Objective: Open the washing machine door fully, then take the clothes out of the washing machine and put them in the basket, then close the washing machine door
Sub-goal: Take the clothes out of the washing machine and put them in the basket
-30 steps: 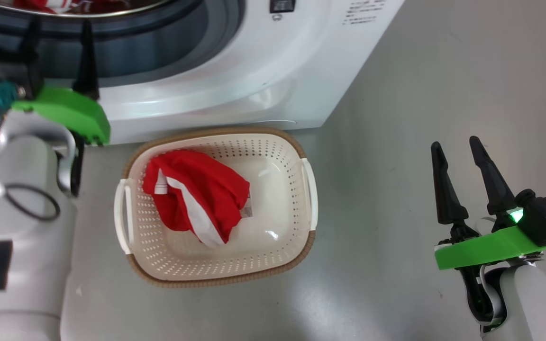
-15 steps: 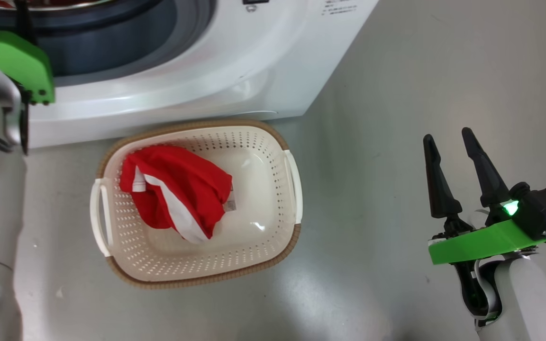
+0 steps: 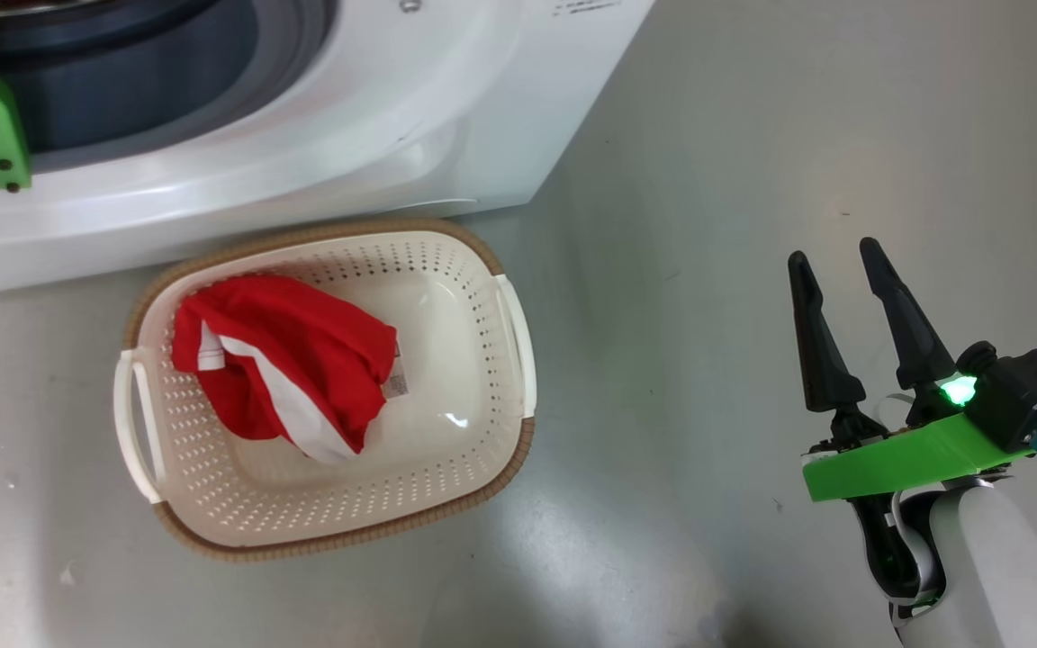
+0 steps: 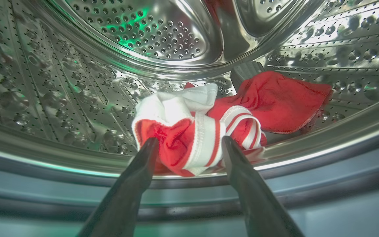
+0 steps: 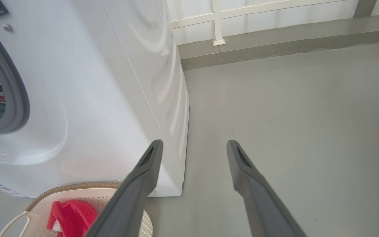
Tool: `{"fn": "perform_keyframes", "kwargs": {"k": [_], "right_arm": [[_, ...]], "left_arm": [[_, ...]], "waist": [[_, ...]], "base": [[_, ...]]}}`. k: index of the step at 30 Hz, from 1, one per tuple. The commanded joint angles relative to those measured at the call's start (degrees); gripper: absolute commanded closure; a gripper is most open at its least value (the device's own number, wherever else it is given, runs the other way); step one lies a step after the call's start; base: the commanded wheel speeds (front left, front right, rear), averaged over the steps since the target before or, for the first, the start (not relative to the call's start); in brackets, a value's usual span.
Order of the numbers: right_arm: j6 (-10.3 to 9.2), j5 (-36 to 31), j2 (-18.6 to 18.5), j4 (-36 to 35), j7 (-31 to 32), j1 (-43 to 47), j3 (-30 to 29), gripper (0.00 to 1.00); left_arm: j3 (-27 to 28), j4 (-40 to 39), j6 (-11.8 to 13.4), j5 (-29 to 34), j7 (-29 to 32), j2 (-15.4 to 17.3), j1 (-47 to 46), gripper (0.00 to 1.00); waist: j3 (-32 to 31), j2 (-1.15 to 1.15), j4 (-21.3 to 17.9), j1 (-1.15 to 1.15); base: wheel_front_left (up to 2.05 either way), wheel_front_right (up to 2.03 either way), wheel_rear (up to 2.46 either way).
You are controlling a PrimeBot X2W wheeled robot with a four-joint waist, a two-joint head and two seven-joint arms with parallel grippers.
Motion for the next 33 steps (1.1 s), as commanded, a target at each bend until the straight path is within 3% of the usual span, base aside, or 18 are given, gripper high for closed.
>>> {"fn": "perform_keyframes", "kwargs": {"k": [1,2,3,6,8,10,11,15,22,33], "right_arm": [[0.28,0.41,-0.26,-1.52,-0.36,-0.08,1.33,0.00],[0.28,0.48,-0.26,-1.56,-0.36,-0.06,1.41,0.00],[0.28,0.54,-0.26,-1.60,-0.36,-0.04,1.44,0.00],[0.28,0.69,-0.26,-1.71,-0.36,-0.08,1.51,0.00],[0.28,0.77,-0.26,-1.77,-0.36,-0.09,1.55,0.00],[0.28,0.84,-0.26,-1.80,-0.36,-0.11,1.56,0.00],[0.28,0.87,-0.26,-1.81,-0.36,-0.12,1.52,0.00],[0.28,0.89,-0.26,-1.75,-0.36,-0.11,1.24,0.00],[0.28,0.04,-0.26,-1.18,-0.36,-0.06,0.36,0.00],[0.28,-1.77,-0.26,-0.21,-0.36,1.32,-0.94,0.00]], "left_arm": [[0.32,-0.83,0.59,-0.05,0.19,3.31,-0.94,0.00],[0.17,-0.74,0.61,-0.02,0.31,3.58,-1.05,0.00],[0.13,-0.66,0.60,-0.10,0.45,3.80,-1.18,0.07],[0.00,-0.48,0.81,-0.32,0.55,4.36,-1.54,0.53],[-0.24,-0.39,0.80,-0.36,0.54,4.64,-1.72,0.68],[-0.40,-0.32,0.82,-0.48,0.51,4.80,-1.84,0.95],[-0.53,-0.29,0.83,-0.49,0.43,4.84,-1.90,1.00],[-0.61,-0.23,0.32,-1.13,-0.47,4.53,-2.01,1.00],[1.56,-2.35,-1.89,-5.15,-2.32,1.10,0.70,1.00],[6.98,-25.34,-4.82,-8.47,-2.40,-2.97,15.72,1.00]], "waist": [[0.21,0.00,-0.43,0.00],[0.29,0.00,-0.64,0.00],[0.36,0.00,-0.82,0.00],[0.56,0.00,-1.22,0.00],[0.63,0.00,-1.41,0.00],[0.65,0.00,-1.51,0.00],[0.66,0.00,-1.52,0.00],[0.49,0.00,-1.25,0.00],[-1.91,0.00,1.16,0.00],[-6.53,0.00,4.83,0.00]], "base": [[0.00,0.00,0.00],[0.00,0.00,0.00],[0.00,0.00,0.00],[0.00,0.00,0.00],[0.00,0.00,0.00],[0.00,0.00,0.00],[0.00,0.00,0.00],[0.00,0.00,0.00],[0.00,0.00,0.00],[0.00,0.00,0.00]]}}
